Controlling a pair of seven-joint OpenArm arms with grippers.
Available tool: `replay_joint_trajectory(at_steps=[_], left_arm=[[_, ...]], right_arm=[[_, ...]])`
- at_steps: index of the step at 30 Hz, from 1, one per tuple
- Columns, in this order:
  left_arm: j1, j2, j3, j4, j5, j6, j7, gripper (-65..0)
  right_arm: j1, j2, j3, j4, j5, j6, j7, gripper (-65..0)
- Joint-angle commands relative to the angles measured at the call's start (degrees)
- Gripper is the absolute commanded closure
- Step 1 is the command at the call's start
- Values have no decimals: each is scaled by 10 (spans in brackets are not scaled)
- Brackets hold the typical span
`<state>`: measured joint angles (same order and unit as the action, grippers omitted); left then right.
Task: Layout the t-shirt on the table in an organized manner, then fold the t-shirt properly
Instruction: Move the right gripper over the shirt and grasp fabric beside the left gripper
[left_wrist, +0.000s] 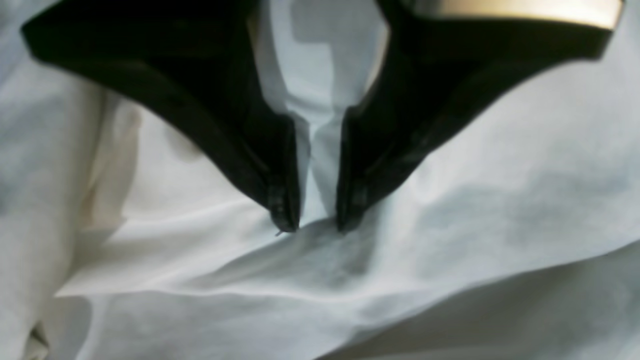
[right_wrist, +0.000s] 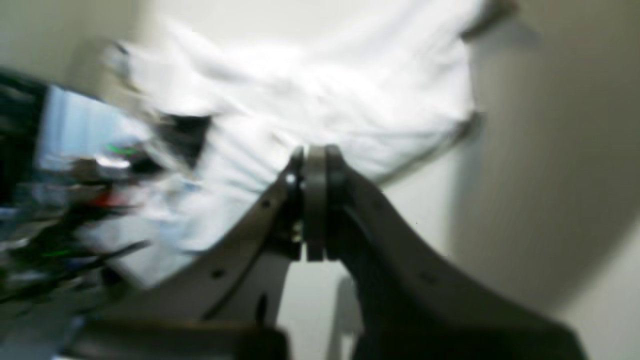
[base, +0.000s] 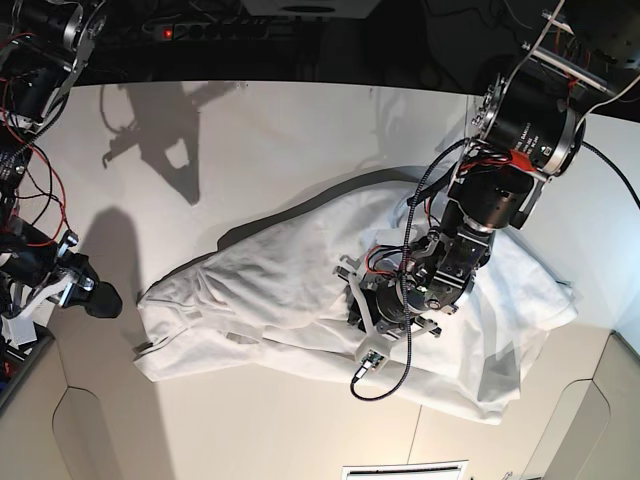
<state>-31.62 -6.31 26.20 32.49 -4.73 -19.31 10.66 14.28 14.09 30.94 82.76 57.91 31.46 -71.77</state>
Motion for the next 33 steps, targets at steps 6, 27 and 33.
replay_joint_trajectory(at_steps=[6, 27, 33], left_arm=[[-27, -2, 0, 1, 12, 7, 14, -148], [-23, -12, -89, 147, -135, -114, 98, -271], [-15, -15, -90, 147, -113, -92, 97, -271]], right_arm=[[12, 3, 12, 10, 111, 20, -52, 0], [-56, -101, -361, 10, -54, 33, 59, -215], [17, -133, -360, 10, -227, 28, 140, -215]])
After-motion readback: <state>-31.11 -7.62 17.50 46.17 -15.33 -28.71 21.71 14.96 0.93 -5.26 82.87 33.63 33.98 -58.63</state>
